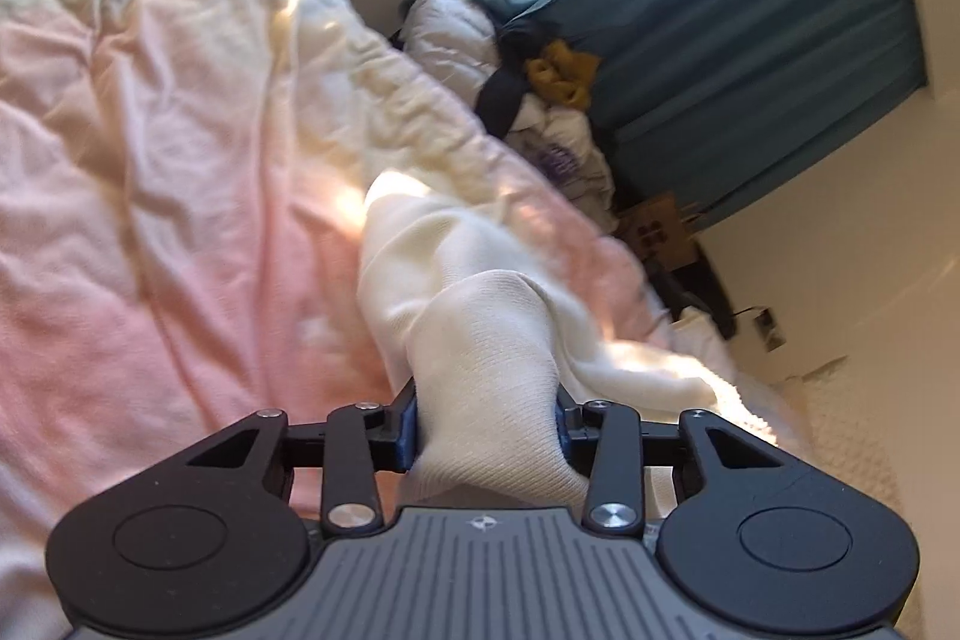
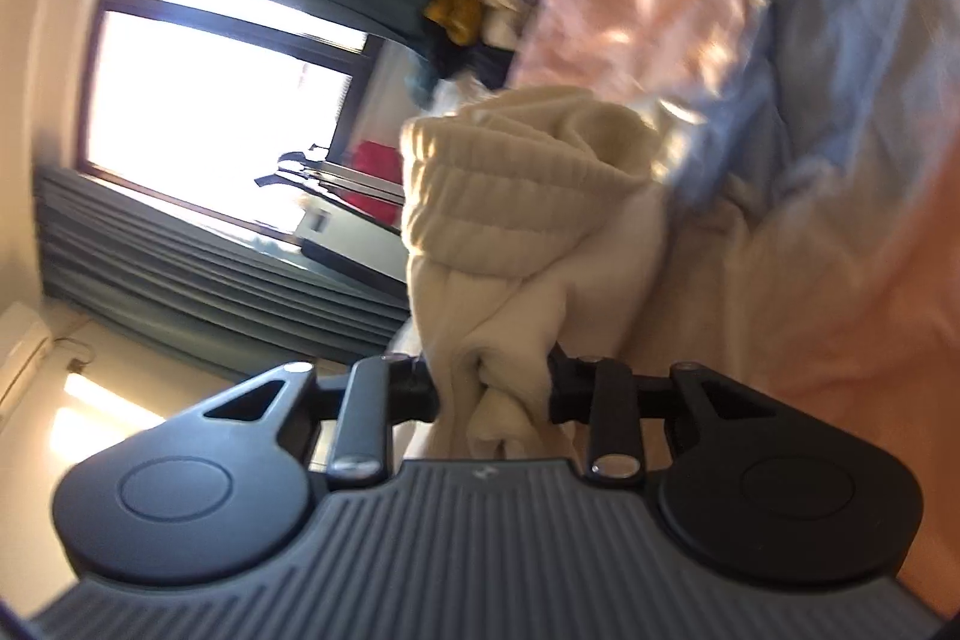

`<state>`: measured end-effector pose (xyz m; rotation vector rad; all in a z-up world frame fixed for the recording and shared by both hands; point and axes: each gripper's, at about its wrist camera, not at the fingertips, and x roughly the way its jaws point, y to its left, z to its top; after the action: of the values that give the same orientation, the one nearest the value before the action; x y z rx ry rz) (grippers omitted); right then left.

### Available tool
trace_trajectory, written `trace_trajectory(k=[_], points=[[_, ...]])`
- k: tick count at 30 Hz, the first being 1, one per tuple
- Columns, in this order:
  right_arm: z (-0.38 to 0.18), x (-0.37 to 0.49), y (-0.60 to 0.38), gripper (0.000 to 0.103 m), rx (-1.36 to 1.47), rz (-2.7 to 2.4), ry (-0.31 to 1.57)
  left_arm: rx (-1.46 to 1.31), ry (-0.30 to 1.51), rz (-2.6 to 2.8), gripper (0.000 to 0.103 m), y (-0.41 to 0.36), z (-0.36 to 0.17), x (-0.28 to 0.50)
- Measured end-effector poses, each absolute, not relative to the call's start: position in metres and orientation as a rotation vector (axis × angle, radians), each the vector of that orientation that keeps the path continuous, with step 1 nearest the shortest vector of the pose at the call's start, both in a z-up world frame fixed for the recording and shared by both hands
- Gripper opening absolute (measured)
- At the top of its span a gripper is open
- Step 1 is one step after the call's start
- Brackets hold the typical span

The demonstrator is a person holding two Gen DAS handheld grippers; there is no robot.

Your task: Fold clothes

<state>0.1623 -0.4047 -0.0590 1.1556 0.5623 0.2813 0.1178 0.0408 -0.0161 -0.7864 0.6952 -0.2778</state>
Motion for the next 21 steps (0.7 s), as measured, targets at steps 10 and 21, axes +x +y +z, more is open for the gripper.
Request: trace_trajectory(k=[10, 21], points=[[0.029, 0.124, -0.499, 0.033, 1.108, 0.279, 0.398, -0.786, 0.619, -0.437, 0.041, -0.081, 0.069, 0.122], [0.037, 0.069, -0.68, 0.033, 1.055, 0.021, 0.183, -0.722, 0.704, -0.731, 0.041, -0.35, 0.056, 0.181]])
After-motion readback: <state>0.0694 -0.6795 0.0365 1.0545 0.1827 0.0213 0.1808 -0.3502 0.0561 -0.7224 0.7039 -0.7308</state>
